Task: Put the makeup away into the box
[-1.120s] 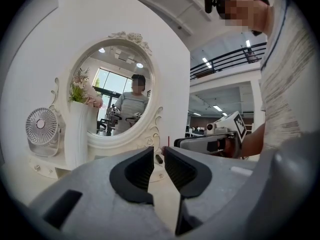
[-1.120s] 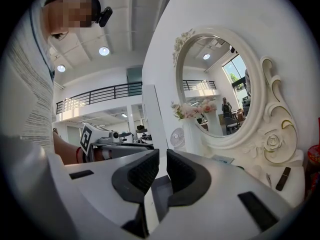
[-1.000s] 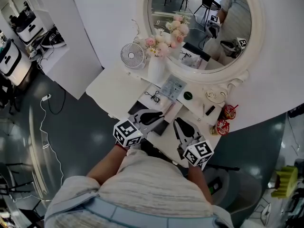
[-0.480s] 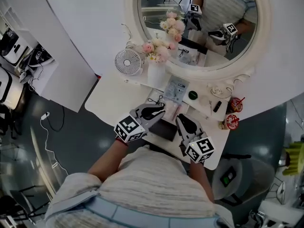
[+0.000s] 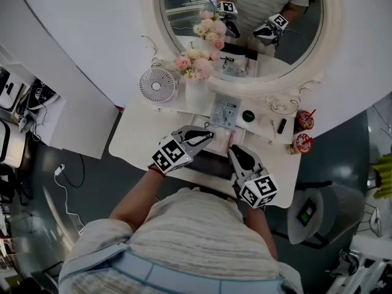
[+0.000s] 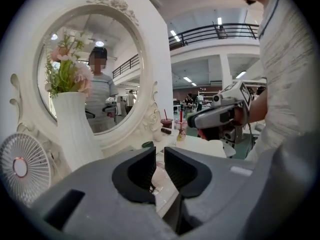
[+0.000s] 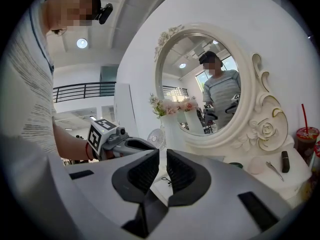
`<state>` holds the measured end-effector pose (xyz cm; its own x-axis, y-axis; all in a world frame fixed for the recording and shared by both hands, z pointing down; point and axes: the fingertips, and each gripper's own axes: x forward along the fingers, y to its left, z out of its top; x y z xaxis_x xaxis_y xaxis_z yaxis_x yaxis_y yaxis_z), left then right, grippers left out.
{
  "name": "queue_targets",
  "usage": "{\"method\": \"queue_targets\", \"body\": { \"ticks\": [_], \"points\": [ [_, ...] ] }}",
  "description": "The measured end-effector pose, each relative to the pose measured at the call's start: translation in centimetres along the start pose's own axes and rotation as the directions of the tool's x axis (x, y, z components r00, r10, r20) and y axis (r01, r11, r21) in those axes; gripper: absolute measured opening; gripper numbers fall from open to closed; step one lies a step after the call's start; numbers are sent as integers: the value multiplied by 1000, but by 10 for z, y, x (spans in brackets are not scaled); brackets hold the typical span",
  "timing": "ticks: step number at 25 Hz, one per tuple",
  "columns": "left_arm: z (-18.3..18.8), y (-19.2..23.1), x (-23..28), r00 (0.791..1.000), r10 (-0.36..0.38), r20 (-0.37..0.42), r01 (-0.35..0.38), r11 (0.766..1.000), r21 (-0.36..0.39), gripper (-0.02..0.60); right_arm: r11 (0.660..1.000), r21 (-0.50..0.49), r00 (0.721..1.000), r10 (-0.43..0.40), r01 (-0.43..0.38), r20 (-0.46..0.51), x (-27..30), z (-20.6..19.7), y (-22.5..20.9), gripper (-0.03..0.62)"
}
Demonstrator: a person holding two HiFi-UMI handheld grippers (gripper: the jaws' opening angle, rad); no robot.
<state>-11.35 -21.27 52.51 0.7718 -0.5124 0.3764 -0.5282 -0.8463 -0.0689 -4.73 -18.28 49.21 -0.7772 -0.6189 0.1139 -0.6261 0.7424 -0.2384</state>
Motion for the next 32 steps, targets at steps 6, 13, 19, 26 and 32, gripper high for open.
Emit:
{"method": "queue_targets", "body": {
  "ticks": [6,13,19,26,32],
  "points": [
    [-34,12,19,986,-30,-164,49,992,116,60,999,6,999,-48,48,-1,-4,-5,-2,11],
    [-60,17,37,958,-66,-280,115,980,161,106,996,4,996,-84,85,-15,-12,-9,-4,11],
    [-81,21,50,918,-83,-389,171,965,198,110,995,0,994,-103,103,-23,-16,-11,-3,11],
    [-105,26,60,870,-56,-490,191,954,229,110,993,-4,993,-116,116,-29,-19,-12,-2,11],
    [-114,30,68,849,-44,-527,200,949,243,110,990,-1,990,-138,138,-26,-24,-12,-4,11]
  ]
}}
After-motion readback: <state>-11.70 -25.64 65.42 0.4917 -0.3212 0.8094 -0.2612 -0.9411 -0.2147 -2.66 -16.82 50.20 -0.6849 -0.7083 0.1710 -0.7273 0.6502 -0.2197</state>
